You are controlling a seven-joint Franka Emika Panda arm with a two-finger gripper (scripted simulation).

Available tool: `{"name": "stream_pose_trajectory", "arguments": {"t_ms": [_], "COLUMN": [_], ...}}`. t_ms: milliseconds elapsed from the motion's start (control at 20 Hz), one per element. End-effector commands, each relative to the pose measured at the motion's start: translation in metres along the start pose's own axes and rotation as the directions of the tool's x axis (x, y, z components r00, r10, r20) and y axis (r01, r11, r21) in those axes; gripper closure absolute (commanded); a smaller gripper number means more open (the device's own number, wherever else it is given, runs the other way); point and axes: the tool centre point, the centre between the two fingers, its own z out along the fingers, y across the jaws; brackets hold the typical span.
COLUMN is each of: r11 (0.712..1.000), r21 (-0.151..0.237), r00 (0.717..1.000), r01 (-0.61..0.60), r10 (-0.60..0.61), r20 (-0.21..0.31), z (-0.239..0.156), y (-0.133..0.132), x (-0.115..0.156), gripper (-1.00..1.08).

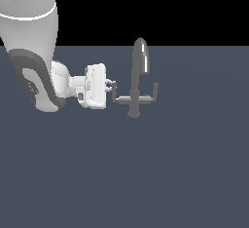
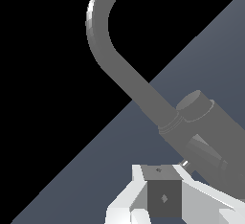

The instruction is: Turn on the faucet by rotating a designated handle.

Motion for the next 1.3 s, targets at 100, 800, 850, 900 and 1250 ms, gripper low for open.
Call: {"name": "stream_pose_trajectory", "arguments": {"t_ms": [100, 800, 850, 900, 1250], "r11": [1.000, 1.000, 1.000, 1.000, 1.000], "r21": [0.005, 0.005, 0.005, 0.005, 0.005], "r00": [1.000, 1.000, 1.000, 1.000, 1.000], "r01": [0.011, 0.010, 0.010, 0.010, 0.011], "r10": [-0.011, -0.010, -0.010, -0.010, -0.011], "r20": [-0.001, -0.001, -0.001, -0.001, -0.001], "z": [-0.001, 0.000, 0.000, 0.000, 0.001], "y": [0.001, 0.010, 0.011, 0.012, 0.019], "x": [-0.001, 0.019, 0.021, 0.023, 0.038], "gripper": [1.08, 1.08, 1.08, 1.08, 1.08]}}
